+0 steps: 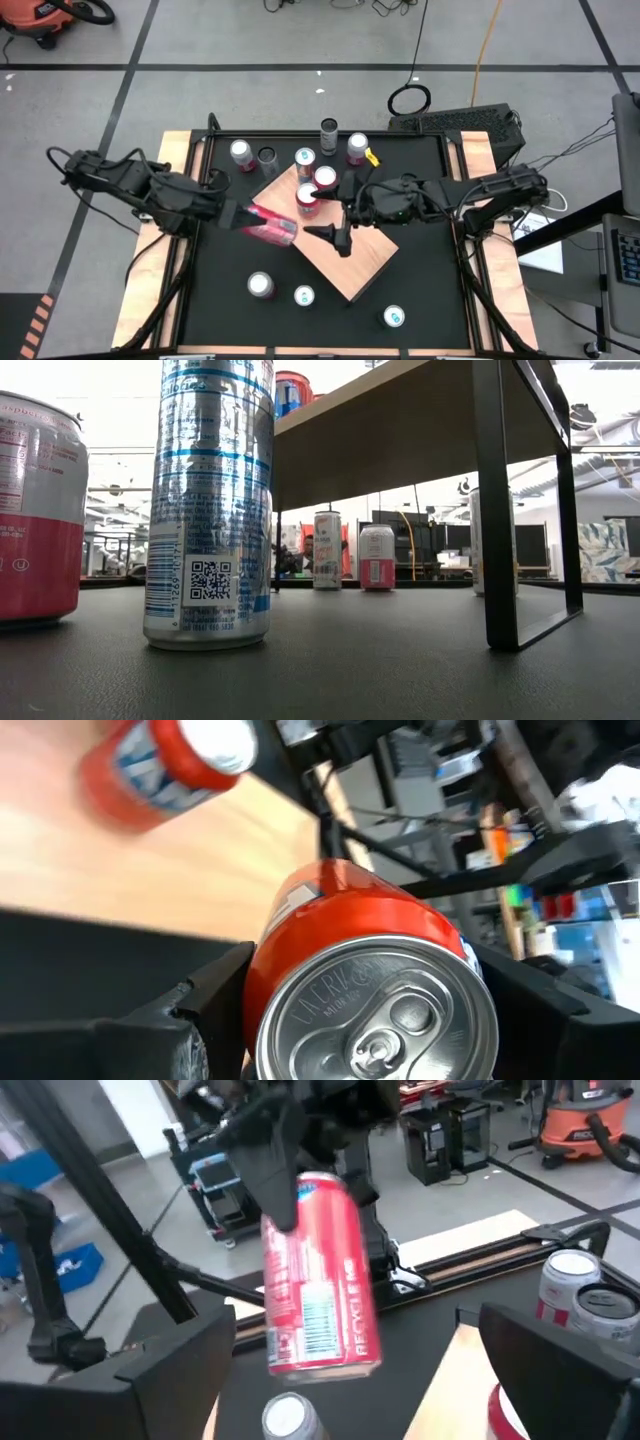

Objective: Place canned beverage on shelf
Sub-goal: Put the red soda can on the shelf aligned with the other red soda cans

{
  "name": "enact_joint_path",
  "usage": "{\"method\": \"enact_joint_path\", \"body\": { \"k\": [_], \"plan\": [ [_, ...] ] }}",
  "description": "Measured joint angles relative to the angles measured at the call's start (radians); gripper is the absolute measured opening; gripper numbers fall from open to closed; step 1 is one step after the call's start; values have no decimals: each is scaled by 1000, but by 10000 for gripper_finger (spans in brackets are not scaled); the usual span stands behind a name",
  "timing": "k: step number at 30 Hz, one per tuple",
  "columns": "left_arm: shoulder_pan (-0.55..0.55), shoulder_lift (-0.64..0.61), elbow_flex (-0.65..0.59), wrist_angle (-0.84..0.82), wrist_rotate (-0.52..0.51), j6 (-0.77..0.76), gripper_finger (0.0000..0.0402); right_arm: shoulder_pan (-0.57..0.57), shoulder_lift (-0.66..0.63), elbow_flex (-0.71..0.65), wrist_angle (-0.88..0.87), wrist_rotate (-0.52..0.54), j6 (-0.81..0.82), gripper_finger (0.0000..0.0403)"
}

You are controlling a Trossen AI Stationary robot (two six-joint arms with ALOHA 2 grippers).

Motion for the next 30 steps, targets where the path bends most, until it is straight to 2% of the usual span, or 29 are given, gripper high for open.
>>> {"method": "enact_joint_path", "body": {
  "k": [8, 16, 21, 26, 30],
  "plan": [
    [28, 60, 0, 145, 0, 56, 286, -3, 15, 0, 23, -61, 10, 399],
    [51, 118, 0, 273, 35, 71, 286, -3, 36, 0, -3, -88, 29, 400],
    [57, 145, 0, 326, 64, 71, 286, -3, 52, 0, -12, -141, 28, 399],
    [57, 159, 0, 335, 70, 68, 286, -3, 58, 0, -15, -141, 46, 384],
    [57, 162, 0, 335, 75, 67, 286, -3, 57, 0, -15, -141, 48, 356]
  ]
}}
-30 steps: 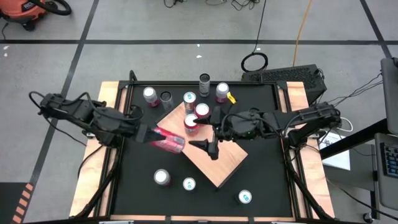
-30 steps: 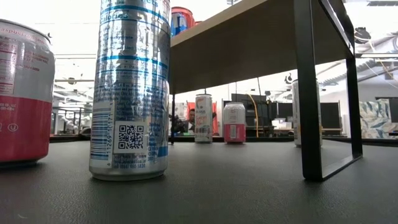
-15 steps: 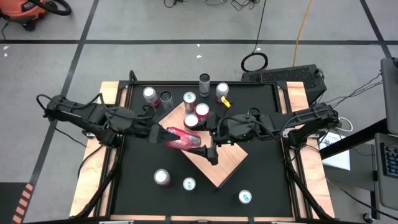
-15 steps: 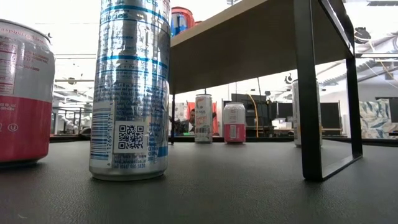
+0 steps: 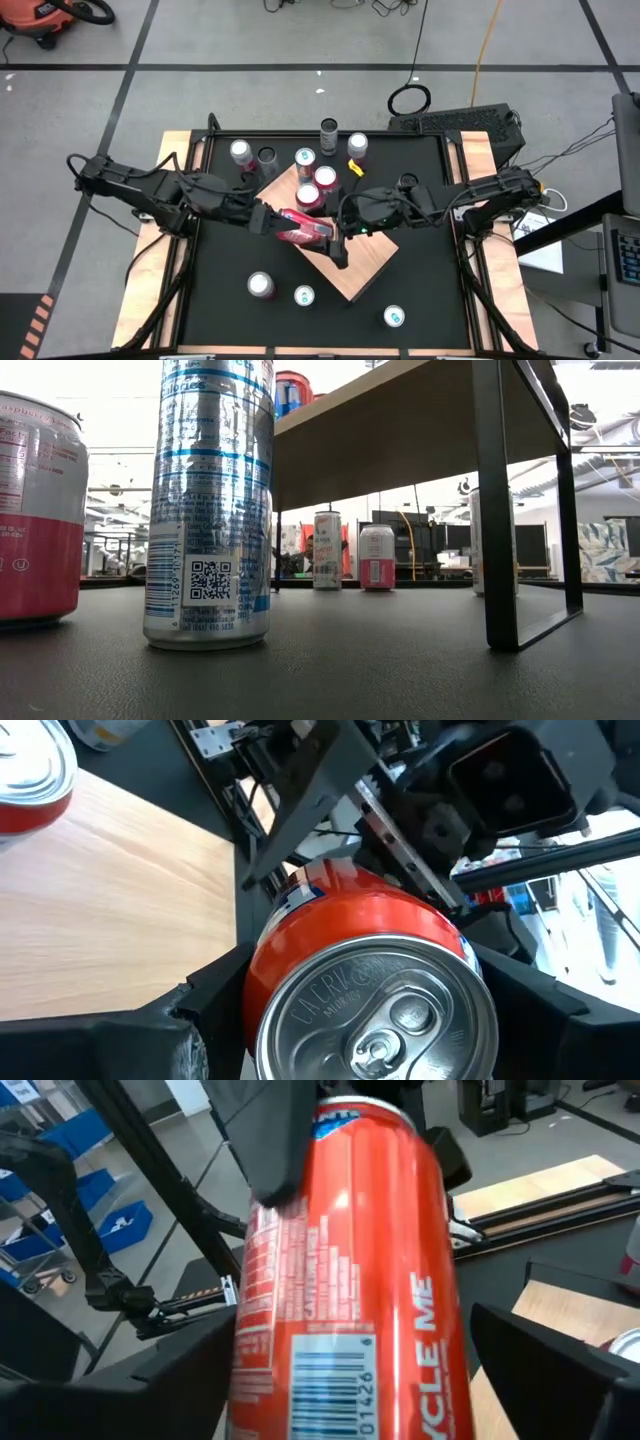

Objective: Place canned beverage on shelf
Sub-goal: Put the red soda can on the shelf aligned with the other red soda cans

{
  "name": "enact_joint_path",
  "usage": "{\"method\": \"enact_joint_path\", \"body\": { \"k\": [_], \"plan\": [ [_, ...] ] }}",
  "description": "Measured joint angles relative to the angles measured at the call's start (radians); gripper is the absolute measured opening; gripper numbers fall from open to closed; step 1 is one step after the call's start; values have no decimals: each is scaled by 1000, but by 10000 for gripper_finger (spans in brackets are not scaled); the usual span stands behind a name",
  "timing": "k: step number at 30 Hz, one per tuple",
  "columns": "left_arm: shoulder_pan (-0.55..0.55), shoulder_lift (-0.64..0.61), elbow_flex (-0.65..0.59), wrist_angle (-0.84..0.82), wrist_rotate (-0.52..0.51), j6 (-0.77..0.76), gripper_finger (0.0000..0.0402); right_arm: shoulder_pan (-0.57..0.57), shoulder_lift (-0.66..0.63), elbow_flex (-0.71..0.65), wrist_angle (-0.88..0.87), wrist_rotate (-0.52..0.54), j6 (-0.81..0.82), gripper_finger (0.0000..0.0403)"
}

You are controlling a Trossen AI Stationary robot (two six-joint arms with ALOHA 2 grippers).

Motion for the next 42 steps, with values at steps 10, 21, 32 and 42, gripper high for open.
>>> {"method": "enact_joint_path", "body": {
  "k": [10, 21, 32, 42],
  "plan": [
    [7, 0, 0, 2, 3, -8, 295, -1, 0, 0, -28, -49, 1, 273],
    [5, 0, 0, 18, -35, 20, 316, 0, -2, 0, -22, -47, -1, 274],
    [37, -4, 0, 110, -64, 109, 376, -6, -14, -3, -38, -77, 12, 273],
    [83, -19, 1, 224, -79, 233, 377, -36, -75, -2, -24, -153, 92, 273]
  ]
}}
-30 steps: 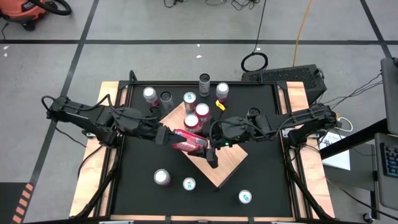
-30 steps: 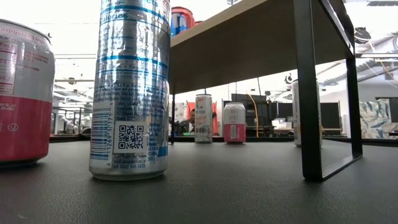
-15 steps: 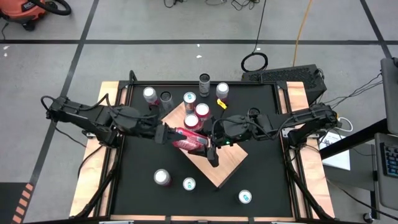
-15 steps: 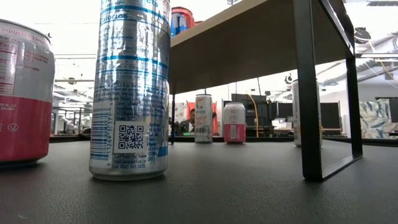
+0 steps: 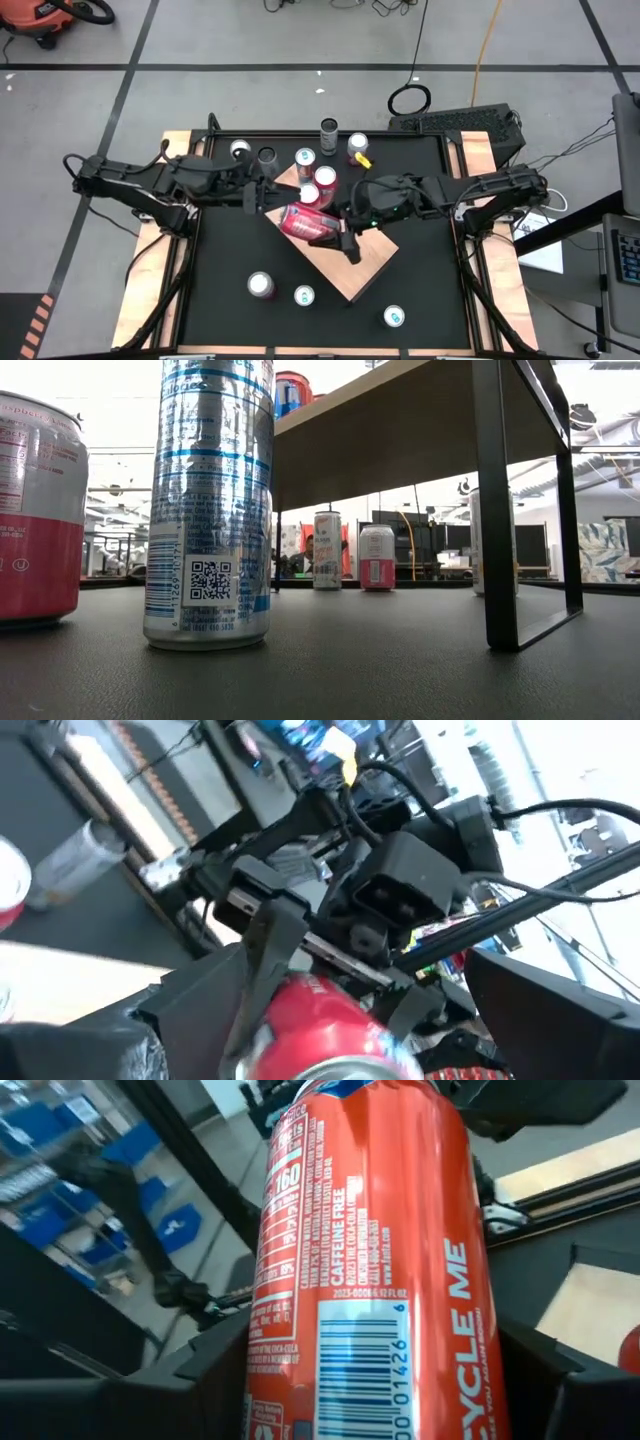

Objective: Place canned beverage on shelf
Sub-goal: Put the red soda can on the shelf aligned with the other red soda cans

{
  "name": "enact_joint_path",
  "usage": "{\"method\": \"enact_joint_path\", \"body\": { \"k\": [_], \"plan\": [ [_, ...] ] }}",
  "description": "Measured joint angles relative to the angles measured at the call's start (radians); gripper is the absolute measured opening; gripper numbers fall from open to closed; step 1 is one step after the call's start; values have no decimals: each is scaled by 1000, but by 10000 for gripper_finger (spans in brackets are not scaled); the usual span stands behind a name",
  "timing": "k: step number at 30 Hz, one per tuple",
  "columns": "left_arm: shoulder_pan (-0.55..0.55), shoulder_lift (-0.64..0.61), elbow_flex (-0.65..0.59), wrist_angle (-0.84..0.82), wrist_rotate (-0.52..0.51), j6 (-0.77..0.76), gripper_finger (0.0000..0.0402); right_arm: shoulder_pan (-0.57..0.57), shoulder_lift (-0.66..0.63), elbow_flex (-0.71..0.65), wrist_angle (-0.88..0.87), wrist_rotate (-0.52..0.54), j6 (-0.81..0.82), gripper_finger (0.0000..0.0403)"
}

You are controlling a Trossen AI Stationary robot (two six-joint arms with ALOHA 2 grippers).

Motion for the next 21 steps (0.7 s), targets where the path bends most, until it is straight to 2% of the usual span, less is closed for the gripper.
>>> {"method": "enact_joint_path", "body": {
  "k": [13, 21],
  "plan": [
    [8, -28, 0, 160, -52, 239, 377, -67, -123, 1, 45, -122, 23, 274],
    [8, -45, 0, 198, -76, 320, 377, -117, -139, 2, 128, -221, -17, 273]
  ]
}}
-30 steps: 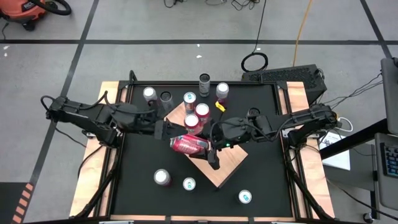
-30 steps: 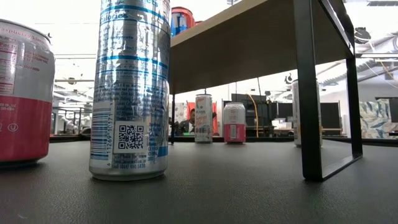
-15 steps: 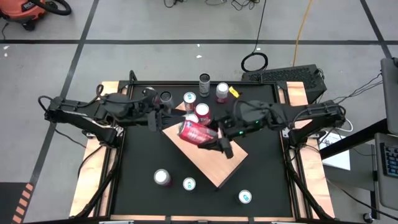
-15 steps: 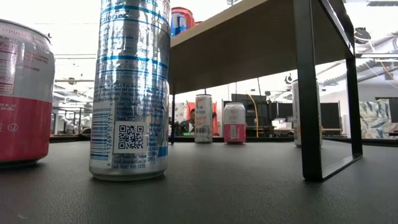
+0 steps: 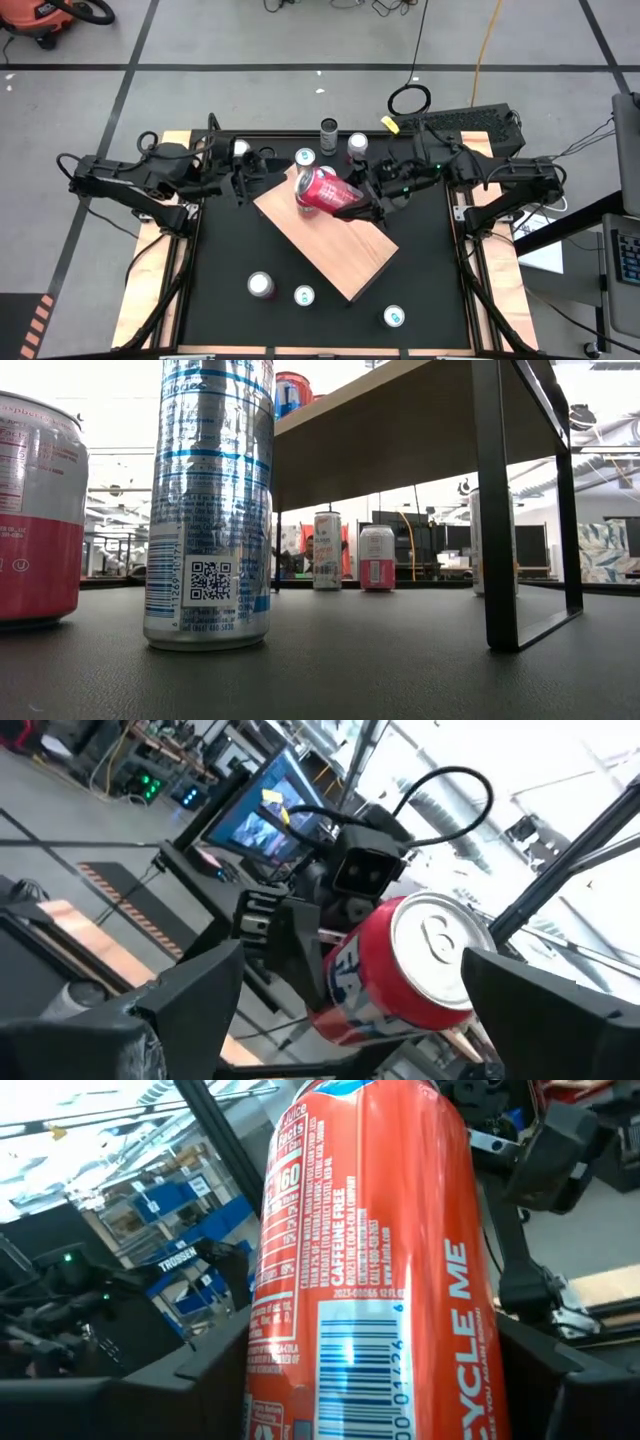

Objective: Place canned beverage on shelf
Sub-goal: Put the red soda can on the shelf aligned with the other red soda cans

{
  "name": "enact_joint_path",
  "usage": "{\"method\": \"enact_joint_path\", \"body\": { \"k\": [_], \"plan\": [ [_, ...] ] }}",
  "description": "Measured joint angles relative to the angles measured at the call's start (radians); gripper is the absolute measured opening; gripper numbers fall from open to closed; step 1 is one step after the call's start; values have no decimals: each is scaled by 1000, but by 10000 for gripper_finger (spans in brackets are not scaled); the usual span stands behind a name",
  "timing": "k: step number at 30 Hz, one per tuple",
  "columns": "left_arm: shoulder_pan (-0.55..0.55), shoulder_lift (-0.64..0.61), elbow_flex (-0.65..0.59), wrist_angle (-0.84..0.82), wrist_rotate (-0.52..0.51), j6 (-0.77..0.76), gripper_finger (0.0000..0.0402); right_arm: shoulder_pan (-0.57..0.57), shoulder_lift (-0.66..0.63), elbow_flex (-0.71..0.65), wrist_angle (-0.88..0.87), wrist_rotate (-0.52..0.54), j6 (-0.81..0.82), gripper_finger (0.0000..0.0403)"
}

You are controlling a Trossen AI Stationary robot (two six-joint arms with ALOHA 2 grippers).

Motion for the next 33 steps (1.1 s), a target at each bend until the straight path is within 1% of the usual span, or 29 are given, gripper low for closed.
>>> {"method": "enact_joint_path", "body": {
  "k": [4, 7, 10, 15, 18, 21, 24, 28, 33],
  "plan": [
    [0, -2, 0, 9, -23, 1, 377, -12, -3, -22, 28, -6, -21, 269],
    [-6, -2, 0, 8, -25, 0, 377, -17, 1, -80, 121, -15, 1, 269],
    [-17, -2, 0, 8, -25, 18, 377, -17, 1, -166, 310, -15, 44, 271],
    [-24, -11, 0, 10, -36, 65, 377, -16, 0, -334, 700, -4, 126, 271],
    [-25, -12, 0, 32, -60, 114, 377, -16, 0, -416, 887, 54, 144, 271],
    [-25, -2, 0, 93, -89, 194, 377, -16, 0, -469, 1019, 103, 143, 271],
    [-25, 15, 0, 136, -117, 257, 377, -17, -1, -489, 1073, 122, 132, 271],
    [-20, 49, 0, 192, -114, 262, 377, -17, -1, -489, 1077, 118, 85, 272],
    [-20, 111, -1, 280, -103, 306, 377, -23, 3, -489, 1069, 109, 73, 272]
  ]
}}
